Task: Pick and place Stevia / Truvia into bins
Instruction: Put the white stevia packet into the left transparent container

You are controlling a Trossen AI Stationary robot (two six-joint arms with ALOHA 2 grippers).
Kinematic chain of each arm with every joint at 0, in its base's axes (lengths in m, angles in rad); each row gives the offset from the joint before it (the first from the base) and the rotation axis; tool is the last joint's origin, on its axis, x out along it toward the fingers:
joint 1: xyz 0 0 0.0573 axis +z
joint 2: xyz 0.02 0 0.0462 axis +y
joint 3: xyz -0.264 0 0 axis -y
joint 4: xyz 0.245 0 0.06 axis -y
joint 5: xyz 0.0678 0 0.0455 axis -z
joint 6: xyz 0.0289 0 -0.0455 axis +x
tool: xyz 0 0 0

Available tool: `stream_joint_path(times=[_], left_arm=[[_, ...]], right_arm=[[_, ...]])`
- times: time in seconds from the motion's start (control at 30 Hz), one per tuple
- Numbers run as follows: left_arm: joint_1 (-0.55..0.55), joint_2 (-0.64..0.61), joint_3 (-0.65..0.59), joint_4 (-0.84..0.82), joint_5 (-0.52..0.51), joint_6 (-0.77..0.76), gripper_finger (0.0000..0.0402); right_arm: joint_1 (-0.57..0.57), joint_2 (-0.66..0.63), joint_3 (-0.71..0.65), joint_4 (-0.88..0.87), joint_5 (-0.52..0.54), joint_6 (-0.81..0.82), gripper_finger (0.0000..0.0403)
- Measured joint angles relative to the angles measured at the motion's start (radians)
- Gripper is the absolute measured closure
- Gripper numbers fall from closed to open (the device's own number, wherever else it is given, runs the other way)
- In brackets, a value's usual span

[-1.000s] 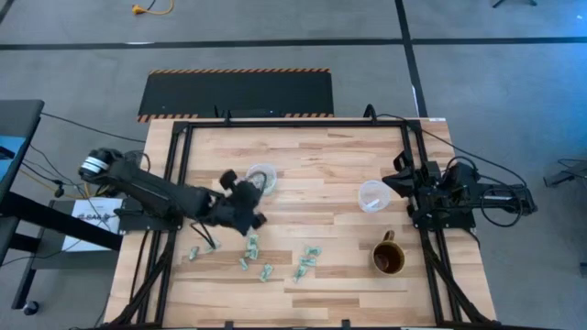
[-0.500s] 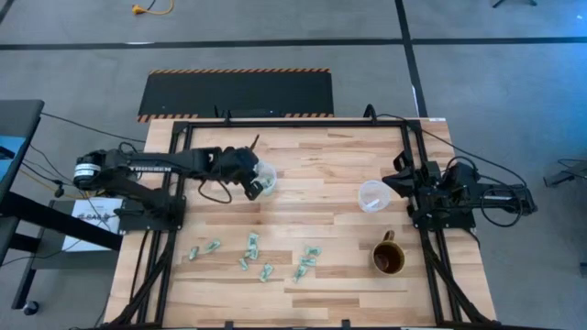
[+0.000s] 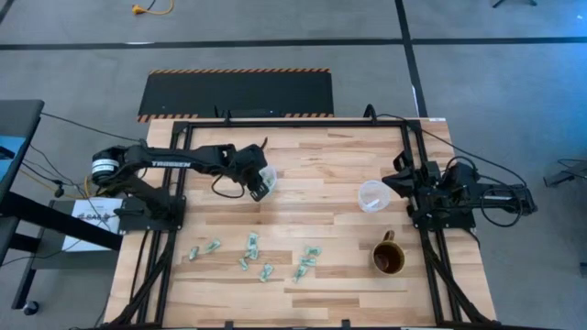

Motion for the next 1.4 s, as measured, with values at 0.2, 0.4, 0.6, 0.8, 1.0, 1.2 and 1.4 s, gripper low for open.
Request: stream_joint_path(times=[0.2,0.4,0.6,0.8,1.0,1.2,1.4], left_arm=[[0.000,0.006,0.000,0.018,0.010,0.008,0.0318],[0.001,0.004,0.000,0.006,0.010,0.013,0.0283],[0.000,-0.036,0.038,-0.118,0.010,0.021,0.0270],[-0.042,-0.162,0.092,-0.166,0.000,-0.032,0.0269],[-0.184,-0.256,0.093,-0.248,-0.046,-0.172,0.0269],[-0.377,-0.238,0.085,-0.320,-0.183,-0.243,0.0269],[-0.493,-0.185,0.040,-0.294,-0.201,-0.272,0.0269]], right_arm=[[0.000,0.000,0.000,0.000,0.000,0.000,0.0403],[0.000,0.000,0.000,0.000,0.000,0.000,0.0403],[0.000,0.000,0.000,0.000,0.000,0.000,0.0403],[0.000,0.000,0.000,-0.007,0.000,0.000,0.0403],[0.000,0.000,0.000,-0.016,0.000,0.000,0.0403],[0.000,0.000,0.000,-0.017,0.000,0.000,0.0403],[0.000,0.000,0.000,-0.019,0.000,0.000,0.0403]])
